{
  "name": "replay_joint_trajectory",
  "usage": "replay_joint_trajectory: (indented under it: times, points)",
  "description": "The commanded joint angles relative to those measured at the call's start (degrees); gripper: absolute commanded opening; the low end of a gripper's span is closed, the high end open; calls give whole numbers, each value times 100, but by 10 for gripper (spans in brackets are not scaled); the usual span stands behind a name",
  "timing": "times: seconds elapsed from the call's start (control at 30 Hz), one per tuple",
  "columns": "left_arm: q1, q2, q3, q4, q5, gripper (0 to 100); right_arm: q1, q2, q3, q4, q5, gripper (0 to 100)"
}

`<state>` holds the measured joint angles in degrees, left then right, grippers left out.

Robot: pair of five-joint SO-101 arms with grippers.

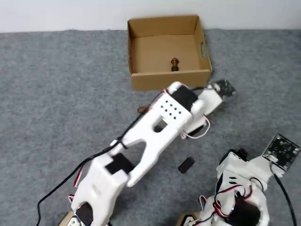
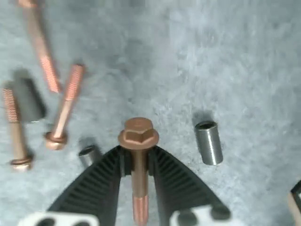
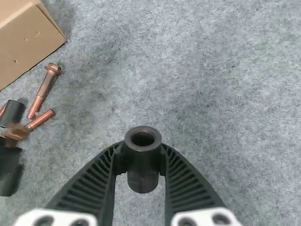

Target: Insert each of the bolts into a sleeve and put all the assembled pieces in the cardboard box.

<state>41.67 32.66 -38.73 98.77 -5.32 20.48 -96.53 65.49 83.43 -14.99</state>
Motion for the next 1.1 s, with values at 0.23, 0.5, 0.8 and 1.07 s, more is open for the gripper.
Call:
replay_joint_trajectory:
  times: [0.23,0.5,0.8,1.07]
  points:
    - [-26,-3112,1727,176,237,5,-277,4,-167,-4,62,8]
    - [-35,-5363,3969,-70,246,5,-1534,-734,-123,-22,53,8]
    - [-1064,-7727,6211,-1090,246,5,-3143,-725,-123,-31,44,8]
    - [-1996,-10180,7925,-2101,246,5,-4259,-725,-26,-31,62,8]
